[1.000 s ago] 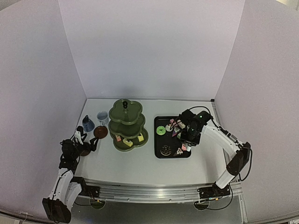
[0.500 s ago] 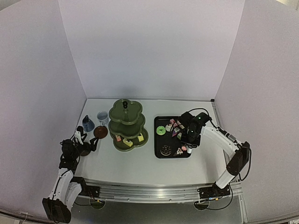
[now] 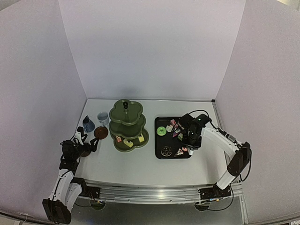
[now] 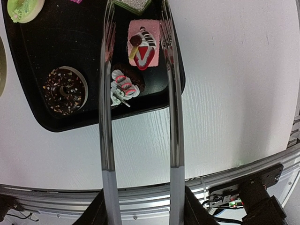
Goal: Serve the afternoon tea
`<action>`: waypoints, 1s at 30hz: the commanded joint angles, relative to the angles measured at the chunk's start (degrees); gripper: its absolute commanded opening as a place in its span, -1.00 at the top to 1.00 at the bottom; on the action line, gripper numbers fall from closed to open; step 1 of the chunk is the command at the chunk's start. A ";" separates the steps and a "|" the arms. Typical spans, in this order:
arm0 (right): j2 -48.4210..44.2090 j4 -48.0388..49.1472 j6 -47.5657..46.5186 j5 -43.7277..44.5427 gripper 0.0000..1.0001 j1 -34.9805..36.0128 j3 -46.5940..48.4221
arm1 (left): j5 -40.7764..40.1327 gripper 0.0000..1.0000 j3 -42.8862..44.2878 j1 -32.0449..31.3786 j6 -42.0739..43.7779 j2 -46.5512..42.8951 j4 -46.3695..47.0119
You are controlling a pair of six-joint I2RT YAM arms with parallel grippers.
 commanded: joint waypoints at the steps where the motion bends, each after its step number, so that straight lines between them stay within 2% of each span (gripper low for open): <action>1: -0.95 -20.43 -0.60 1.92 0.13 -0.26 -1.09 | 0.81 -0.99 1.11 0.25 -0.17 0.35 0.91; 21: 0.61 -17.46 -2.17 -2.44 0.17 -0.27 -2.55 | 0.50 -0.99 1.09 0.24 0.22 0.43 0.80; 23: 0.79 -17.45 -2.27 -3.09 0.22 -0.25 -2.68 | 0.45 -0.99 1.12 0.24 0.27 0.48 0.75; 30: -0.31 -18.00 -2.04 -3.10 0.65 -0.25 -4.16 | 0.37 -0.99 1.10 0.24 0.33 0.67 0.71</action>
